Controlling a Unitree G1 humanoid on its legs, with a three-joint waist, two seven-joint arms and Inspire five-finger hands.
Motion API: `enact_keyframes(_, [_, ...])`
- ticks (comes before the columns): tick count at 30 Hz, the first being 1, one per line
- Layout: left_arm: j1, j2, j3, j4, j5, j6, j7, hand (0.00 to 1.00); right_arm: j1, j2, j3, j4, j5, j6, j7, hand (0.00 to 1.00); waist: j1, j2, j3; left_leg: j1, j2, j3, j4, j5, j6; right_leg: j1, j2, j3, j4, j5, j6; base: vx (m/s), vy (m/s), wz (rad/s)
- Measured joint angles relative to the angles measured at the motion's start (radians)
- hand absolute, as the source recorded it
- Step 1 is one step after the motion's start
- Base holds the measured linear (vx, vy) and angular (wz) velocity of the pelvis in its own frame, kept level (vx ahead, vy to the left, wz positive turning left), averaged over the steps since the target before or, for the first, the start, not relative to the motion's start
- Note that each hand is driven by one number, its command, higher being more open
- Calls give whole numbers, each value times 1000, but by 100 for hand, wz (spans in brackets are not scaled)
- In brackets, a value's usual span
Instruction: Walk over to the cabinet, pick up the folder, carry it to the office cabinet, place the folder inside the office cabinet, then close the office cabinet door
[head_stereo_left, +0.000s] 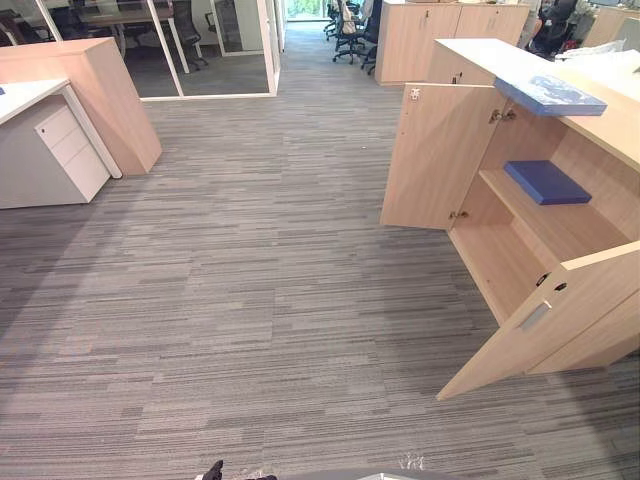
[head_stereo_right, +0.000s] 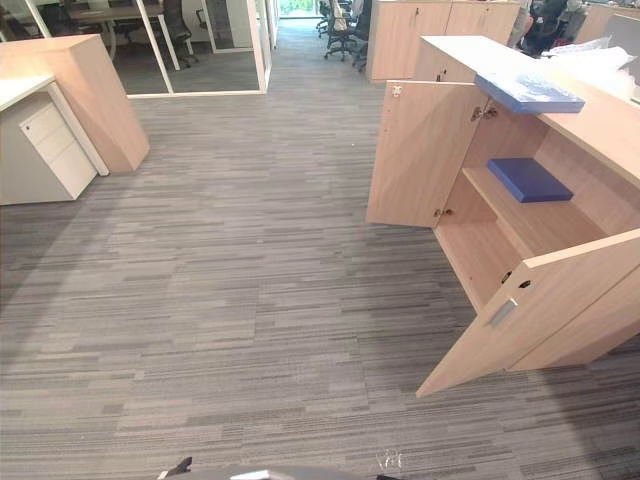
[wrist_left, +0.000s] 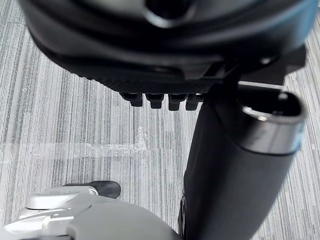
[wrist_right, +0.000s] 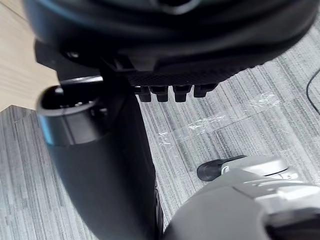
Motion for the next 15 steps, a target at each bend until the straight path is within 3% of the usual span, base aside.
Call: enact_keyframes(15, [-12,-3,28,17,6,-1,-17,100,-15,0,-17,16,-1,3,11,100,0,5,19,23,6,11,-12,-9,-14,25,6,1,-23,-1,6,1,3,-1])
